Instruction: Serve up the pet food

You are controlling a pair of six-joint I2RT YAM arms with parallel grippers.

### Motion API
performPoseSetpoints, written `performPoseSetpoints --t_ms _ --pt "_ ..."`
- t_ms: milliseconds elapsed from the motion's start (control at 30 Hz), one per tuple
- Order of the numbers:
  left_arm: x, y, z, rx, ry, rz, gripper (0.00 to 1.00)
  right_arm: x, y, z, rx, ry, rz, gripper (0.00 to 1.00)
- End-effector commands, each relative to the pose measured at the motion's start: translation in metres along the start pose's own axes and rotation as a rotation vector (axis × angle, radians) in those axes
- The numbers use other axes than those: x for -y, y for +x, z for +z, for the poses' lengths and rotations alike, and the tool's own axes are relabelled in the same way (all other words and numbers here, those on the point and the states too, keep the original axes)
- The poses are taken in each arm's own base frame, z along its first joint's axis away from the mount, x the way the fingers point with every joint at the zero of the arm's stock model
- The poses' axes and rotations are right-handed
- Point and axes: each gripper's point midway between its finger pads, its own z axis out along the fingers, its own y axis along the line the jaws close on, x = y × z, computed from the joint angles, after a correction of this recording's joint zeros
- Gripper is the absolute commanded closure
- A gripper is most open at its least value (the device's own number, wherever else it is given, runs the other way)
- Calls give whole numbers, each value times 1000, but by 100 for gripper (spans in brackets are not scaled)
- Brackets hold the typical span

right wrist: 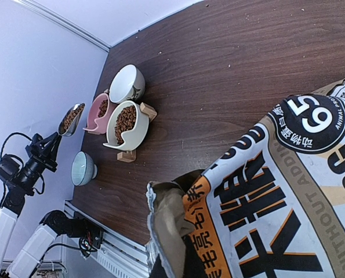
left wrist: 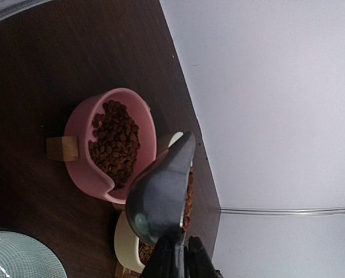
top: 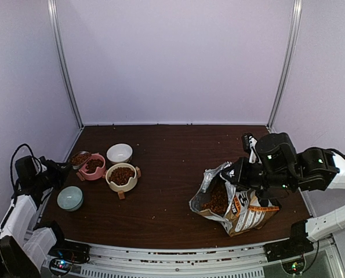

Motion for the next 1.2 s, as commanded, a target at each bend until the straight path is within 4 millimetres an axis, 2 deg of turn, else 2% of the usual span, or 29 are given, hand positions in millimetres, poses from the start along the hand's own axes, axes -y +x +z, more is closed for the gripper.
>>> performPoseSetpoints --t_ms 0,267,667,1167 --pt "20 -12 -5 16 0 153 100 24 -9 1 47 104 -34 100" --pt "12 -18 1 -22 -80 206 100 27 -8 2 44 112 -35 100" --pt "13 -31 5 -37 -156 300 100 30 -10 3 44 128 -35 100" --pt "13 -42 1 -53 -260 406 100 34 -12 5 41 138 -37 100"
